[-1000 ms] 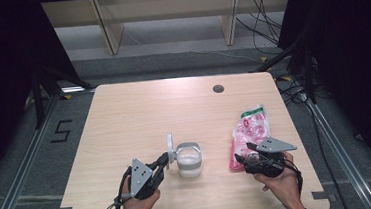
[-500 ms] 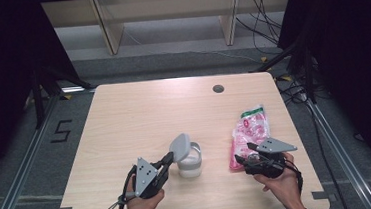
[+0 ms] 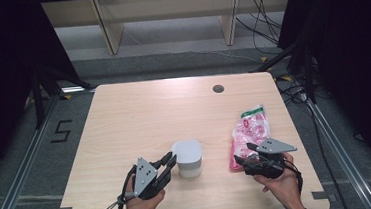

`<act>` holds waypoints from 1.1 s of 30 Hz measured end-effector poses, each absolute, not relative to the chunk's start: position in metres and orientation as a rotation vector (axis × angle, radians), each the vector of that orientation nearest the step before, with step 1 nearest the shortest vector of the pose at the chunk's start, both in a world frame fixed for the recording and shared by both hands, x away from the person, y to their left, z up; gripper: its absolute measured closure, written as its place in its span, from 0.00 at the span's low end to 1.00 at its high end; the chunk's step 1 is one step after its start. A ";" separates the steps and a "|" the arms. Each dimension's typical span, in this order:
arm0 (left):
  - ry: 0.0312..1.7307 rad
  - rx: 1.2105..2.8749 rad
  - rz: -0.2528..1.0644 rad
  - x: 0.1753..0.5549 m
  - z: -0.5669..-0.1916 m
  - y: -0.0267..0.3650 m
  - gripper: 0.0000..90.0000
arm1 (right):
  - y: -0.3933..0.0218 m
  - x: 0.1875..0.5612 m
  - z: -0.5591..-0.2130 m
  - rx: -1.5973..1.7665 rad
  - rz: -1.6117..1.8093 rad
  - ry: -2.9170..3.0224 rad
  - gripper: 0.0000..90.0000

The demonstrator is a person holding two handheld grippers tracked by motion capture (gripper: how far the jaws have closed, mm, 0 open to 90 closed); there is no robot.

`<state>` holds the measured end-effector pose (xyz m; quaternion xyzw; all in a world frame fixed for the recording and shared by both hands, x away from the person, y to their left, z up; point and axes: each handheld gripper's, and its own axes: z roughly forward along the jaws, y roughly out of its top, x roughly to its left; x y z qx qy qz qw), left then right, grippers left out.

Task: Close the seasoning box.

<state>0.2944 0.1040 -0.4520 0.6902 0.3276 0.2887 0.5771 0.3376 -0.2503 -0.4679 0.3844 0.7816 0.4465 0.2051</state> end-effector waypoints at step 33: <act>0.810 1.666 0.704 0.278 -0.458 0.126 0.31 | -0.249 0.336 -0.470 1.107 1.301 2.187 0.31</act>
